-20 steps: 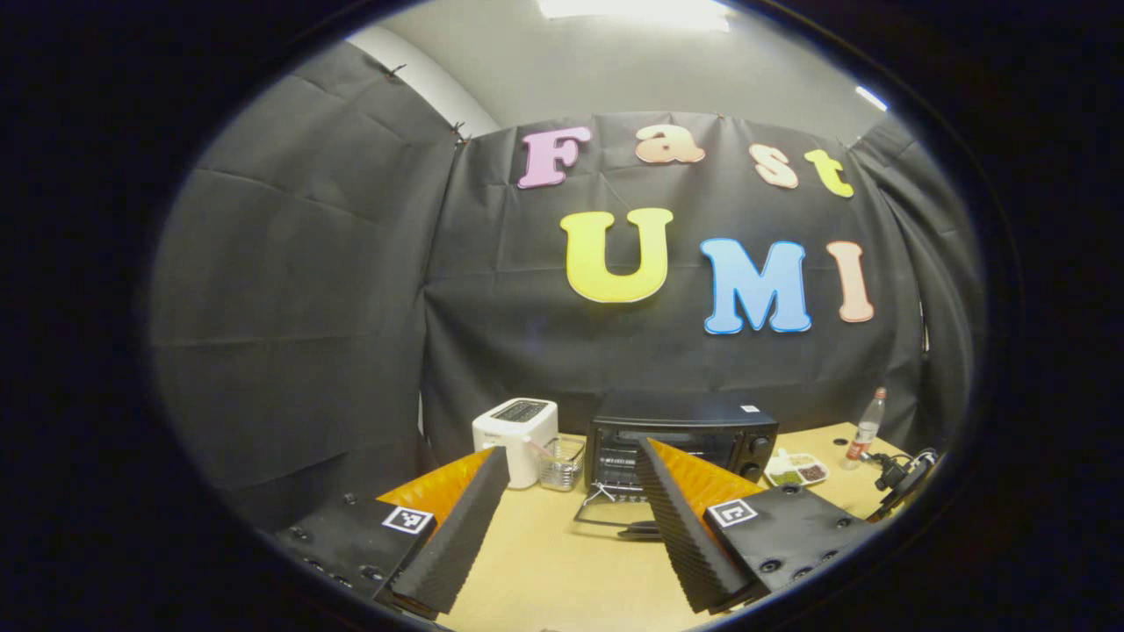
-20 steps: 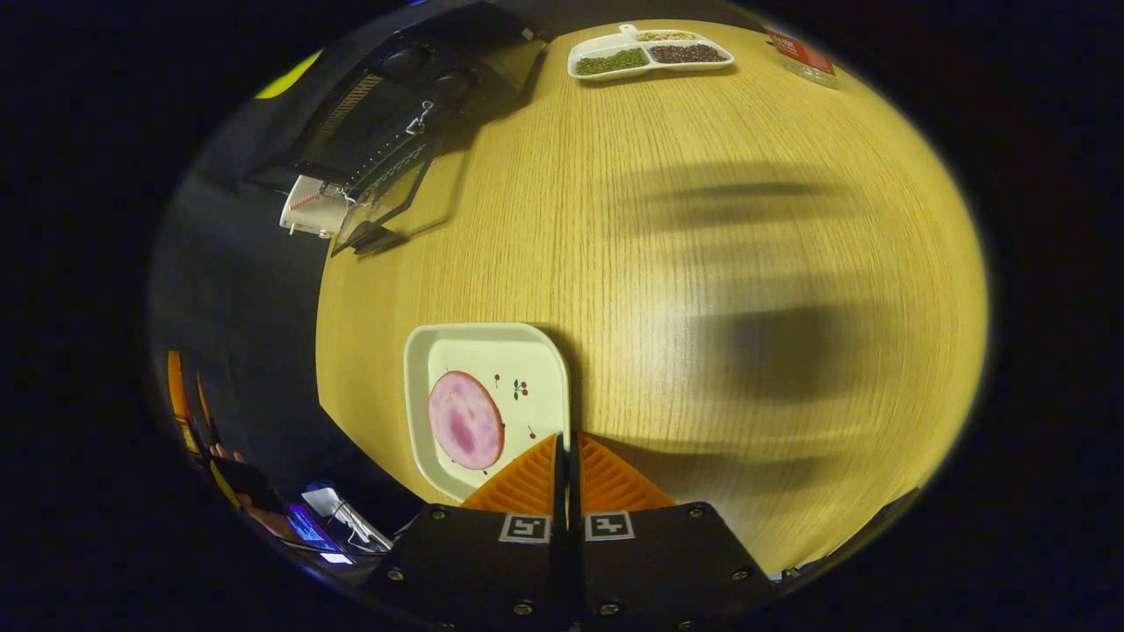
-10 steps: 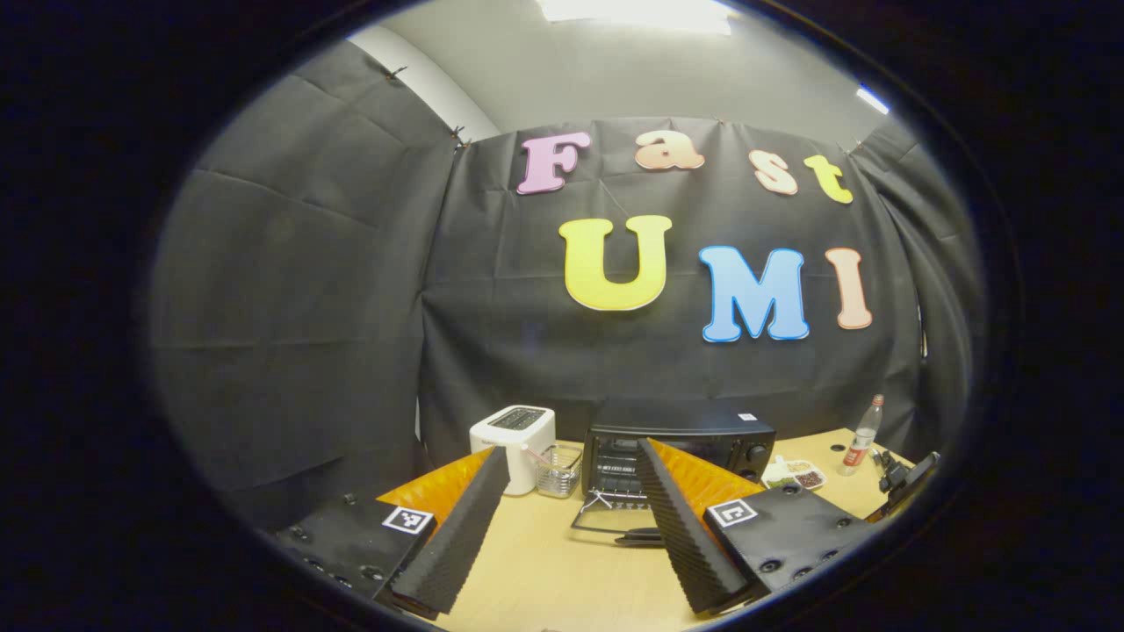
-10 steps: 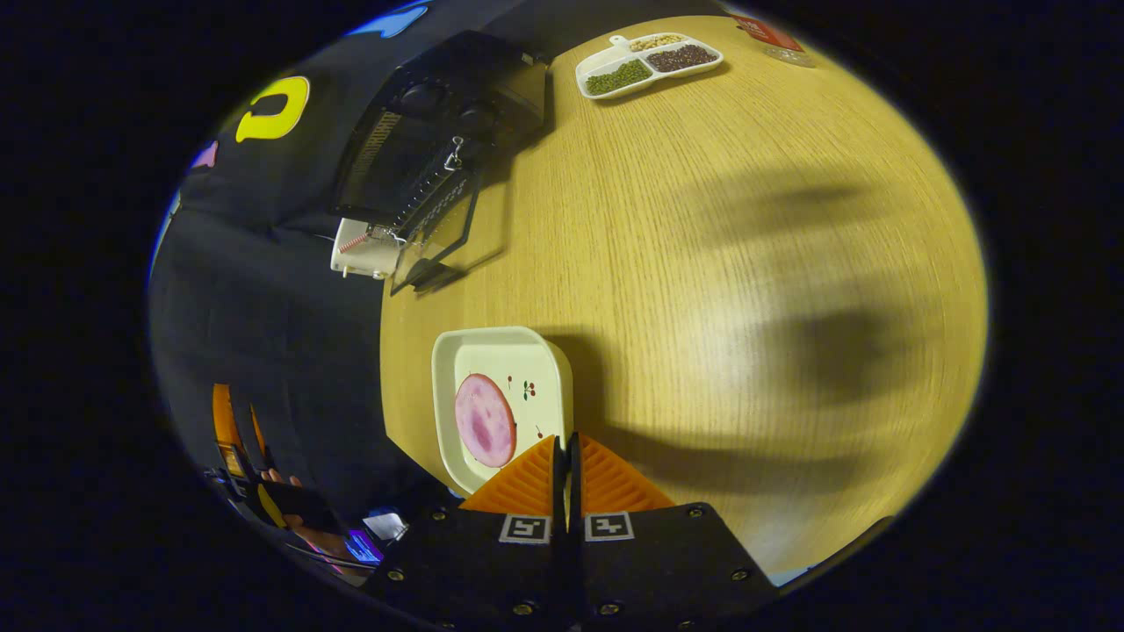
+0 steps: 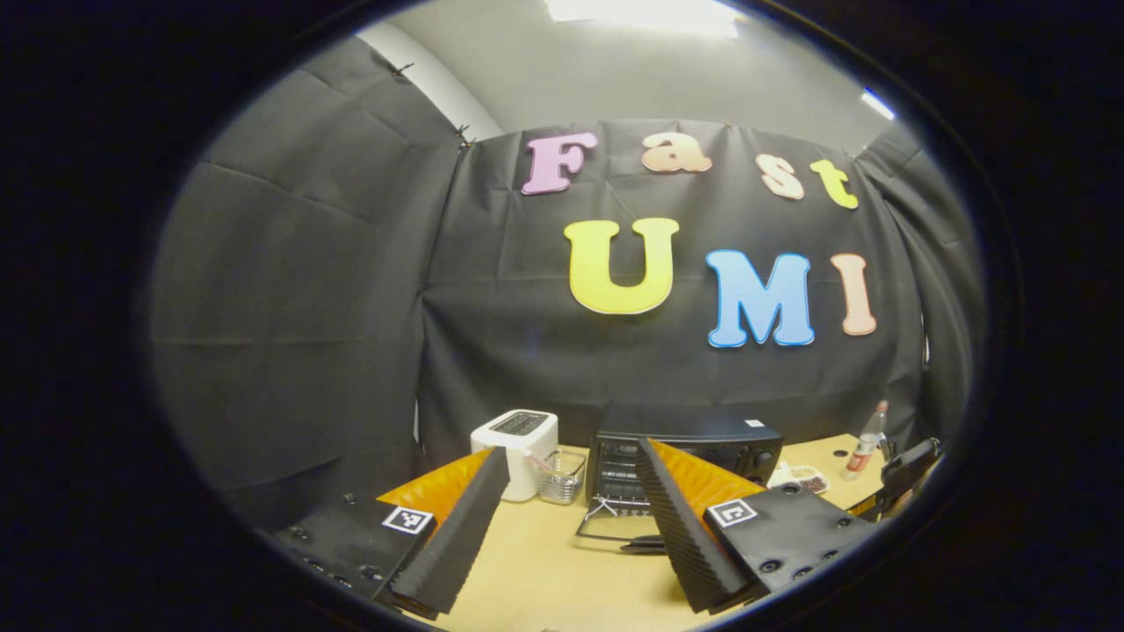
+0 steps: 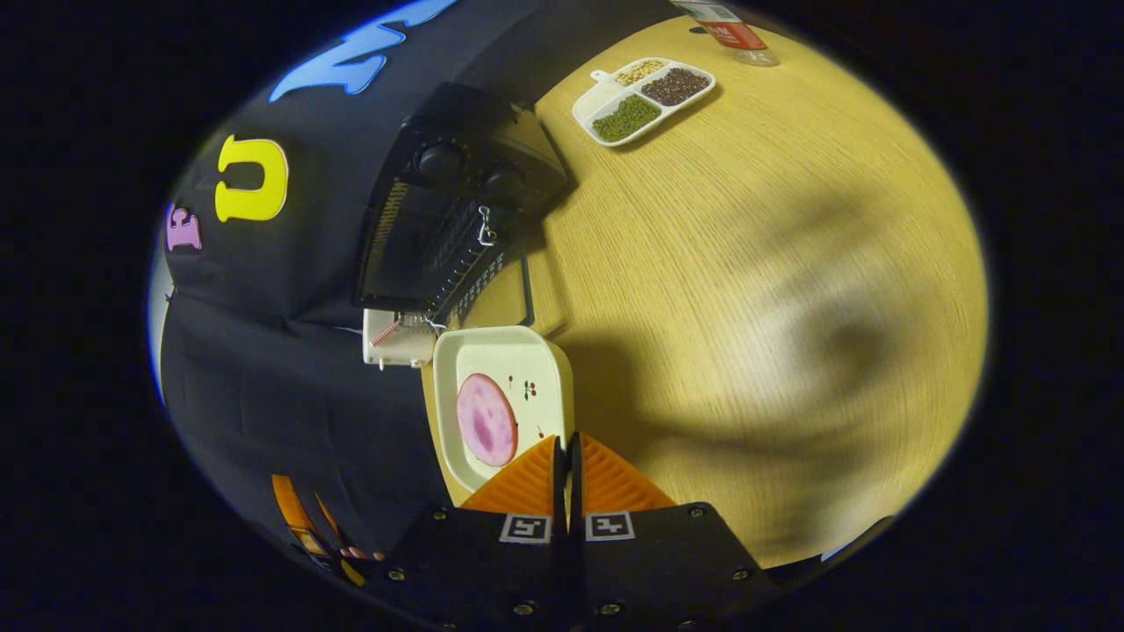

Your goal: Open the electric oven with the left hand, put the food in, and close the electric oven.

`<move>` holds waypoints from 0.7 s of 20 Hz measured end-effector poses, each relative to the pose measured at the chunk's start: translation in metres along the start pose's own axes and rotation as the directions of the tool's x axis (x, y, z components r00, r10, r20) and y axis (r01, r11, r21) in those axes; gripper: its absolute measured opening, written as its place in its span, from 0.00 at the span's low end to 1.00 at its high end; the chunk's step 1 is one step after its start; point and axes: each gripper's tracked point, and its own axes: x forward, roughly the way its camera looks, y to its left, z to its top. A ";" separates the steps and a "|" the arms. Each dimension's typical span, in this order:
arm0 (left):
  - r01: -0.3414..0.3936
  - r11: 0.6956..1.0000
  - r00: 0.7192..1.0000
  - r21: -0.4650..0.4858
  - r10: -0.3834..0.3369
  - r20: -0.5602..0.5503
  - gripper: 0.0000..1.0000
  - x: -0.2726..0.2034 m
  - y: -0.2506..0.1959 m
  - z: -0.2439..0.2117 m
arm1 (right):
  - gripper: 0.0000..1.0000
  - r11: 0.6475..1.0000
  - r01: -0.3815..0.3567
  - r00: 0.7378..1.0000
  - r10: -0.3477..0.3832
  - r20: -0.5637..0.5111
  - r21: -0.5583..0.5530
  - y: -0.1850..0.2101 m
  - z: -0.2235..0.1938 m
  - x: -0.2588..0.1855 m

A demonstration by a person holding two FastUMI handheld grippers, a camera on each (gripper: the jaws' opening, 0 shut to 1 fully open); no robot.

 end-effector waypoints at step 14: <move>-0.036 0.999 0.999 -0.022 0.035 -0.013 0.98 0.050 0.063 -0.011 | 0.00 0.942 -0.093 0.958 -0.003 0.287 0.322 0.091 0.067 0.092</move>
